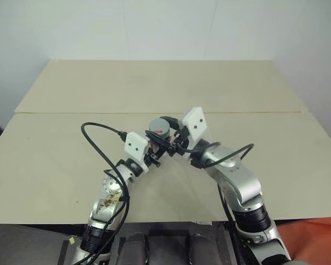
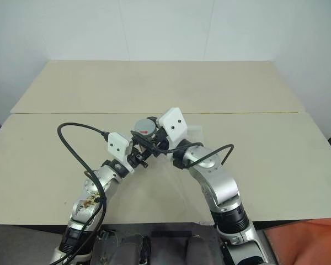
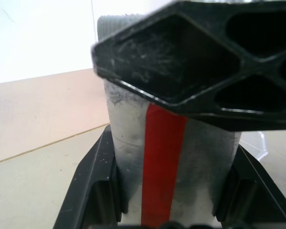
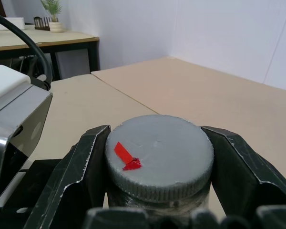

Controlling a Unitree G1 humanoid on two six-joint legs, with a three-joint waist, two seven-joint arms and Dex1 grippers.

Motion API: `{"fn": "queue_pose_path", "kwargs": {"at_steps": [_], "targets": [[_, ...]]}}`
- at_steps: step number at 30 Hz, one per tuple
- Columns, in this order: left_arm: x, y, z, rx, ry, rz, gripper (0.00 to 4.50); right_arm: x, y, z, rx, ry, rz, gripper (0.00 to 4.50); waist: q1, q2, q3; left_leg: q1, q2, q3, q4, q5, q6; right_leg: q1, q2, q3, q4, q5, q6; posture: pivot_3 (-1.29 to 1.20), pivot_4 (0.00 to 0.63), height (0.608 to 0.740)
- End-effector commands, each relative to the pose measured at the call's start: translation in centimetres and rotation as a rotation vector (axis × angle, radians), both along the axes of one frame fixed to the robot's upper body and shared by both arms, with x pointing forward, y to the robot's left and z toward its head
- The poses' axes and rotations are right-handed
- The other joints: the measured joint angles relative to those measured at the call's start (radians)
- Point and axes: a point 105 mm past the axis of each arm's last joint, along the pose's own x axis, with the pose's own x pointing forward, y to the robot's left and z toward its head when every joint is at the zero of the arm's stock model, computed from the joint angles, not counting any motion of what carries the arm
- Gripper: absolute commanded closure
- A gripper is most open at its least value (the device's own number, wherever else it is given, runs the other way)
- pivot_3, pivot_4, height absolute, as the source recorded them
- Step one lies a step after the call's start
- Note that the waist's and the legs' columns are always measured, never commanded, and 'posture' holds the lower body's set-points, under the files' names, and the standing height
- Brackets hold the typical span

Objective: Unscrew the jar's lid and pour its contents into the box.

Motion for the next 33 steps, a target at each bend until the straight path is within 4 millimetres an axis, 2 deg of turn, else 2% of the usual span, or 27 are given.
{"fn": "queue_pose_path", "kwargs": {"at_steps": [1,15,21,29,33], "targets": [[-1.1,-0.4,1.3,-0.014,-0.05,-0.098,2.57,-0.3,-1.3,1.2,-0.007,-0.075,0.035,1.62,0.0,0.0,0.0,0.0,0.0,0.0,0.0,0.0,0.0,0.0,0.0,0.0,0.0,0.0,0.0,0.0,0.15,0.74],[-3.4,-1.5,2.4,-0.037,-0.084,-0.324,2.57,-2.0,-3.8,1.5,-0.099,-0.054,0.513,1.62,0.0,0.0,0.0,0.0,0.0,0.0,0.0,0.0,0.0,0.0,0.0,0.0,-0.001,0.0,0.0,0.0,0.15,0.74],[-3.8,-1.9,2.6,-0.038,-0.095,-0.374,2.57,-1.7,-4.0,1.3,-0.144,0.005,0.693,1.62,-0.001,0.0,0.0,0.001,0.0,0.0,0.0,0.0,0.0,0.0,0.0,0.001,0.0,0.0,0.0,0.0,0.15,0.74],[-3.6,-2.1,2.7,-0.035,-0.107,-0.382,2.57,-0.5,-4.3,1.6,-0.205,-0.075,0.892,1.62,0.0,0.0,0.0,0.001,0.0,0.001,0.0,0.0,0.0,0.0,0.0,0.001,0.0,0.0,0.0,0.0,0.15,0.74],[-3.5,-2.0,2.7,-0.032,-0.113,-0.37,2.57,0.0,-4.3,1.4,-0.218,-0.087,0.918,1.62,0.0,0.0,0.0,0.001,0.0,0.001,0.0,0.0,0.0,0.0,0.0,0.001,0.0,0.0,0.0,0.0,0.15,0.74]]}}
